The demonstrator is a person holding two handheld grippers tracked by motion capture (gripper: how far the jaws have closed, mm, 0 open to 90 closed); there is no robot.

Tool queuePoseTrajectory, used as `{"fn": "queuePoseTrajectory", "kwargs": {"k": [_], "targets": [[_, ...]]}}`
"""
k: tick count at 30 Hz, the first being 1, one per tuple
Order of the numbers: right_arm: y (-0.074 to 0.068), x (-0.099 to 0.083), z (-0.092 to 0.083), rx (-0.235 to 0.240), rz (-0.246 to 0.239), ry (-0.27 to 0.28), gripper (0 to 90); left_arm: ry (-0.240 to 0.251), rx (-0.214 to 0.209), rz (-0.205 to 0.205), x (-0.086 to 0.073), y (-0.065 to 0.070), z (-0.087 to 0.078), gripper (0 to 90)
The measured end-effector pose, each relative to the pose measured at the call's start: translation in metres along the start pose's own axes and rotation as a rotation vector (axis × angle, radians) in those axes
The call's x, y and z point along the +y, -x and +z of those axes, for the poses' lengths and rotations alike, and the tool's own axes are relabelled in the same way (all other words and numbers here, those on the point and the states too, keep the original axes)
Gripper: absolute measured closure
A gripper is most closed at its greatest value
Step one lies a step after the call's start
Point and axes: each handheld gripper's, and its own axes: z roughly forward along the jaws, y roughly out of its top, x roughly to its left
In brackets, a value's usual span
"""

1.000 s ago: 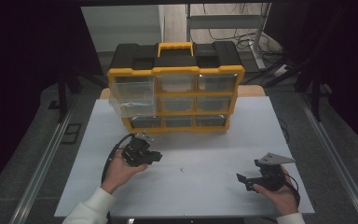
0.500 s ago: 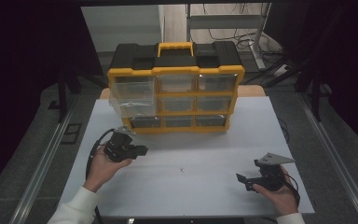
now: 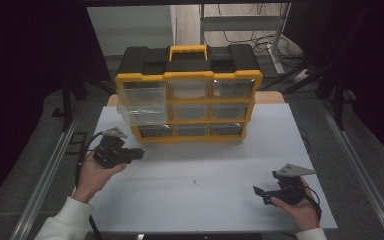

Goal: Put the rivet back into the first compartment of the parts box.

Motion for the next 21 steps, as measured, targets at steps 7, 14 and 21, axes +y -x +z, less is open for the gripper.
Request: {"fn": "queuePoseTrajectory", "kwargs": {"k": [7, 14, 21], "targets": [[0.0, 0.0, 0.0, 0.0, 0.002, 0.0, 7.0, 0.028, 0.023, -0.024, 0.002, -0.011, -0.02, 83.1], [0.0, 0.0, 0.0, 0.0, 0.002, 0.001, 7.1, 0.076, 0.048, -0.043, 0.011, -0.021, -0.048, 83.1], [0.0, 0.0, 0.0, -0.001, 0.002, 0.0, 7.0, 0.12, 0.059, -0.055, 0.023, -0.027, -0.074, 83.1]]}}
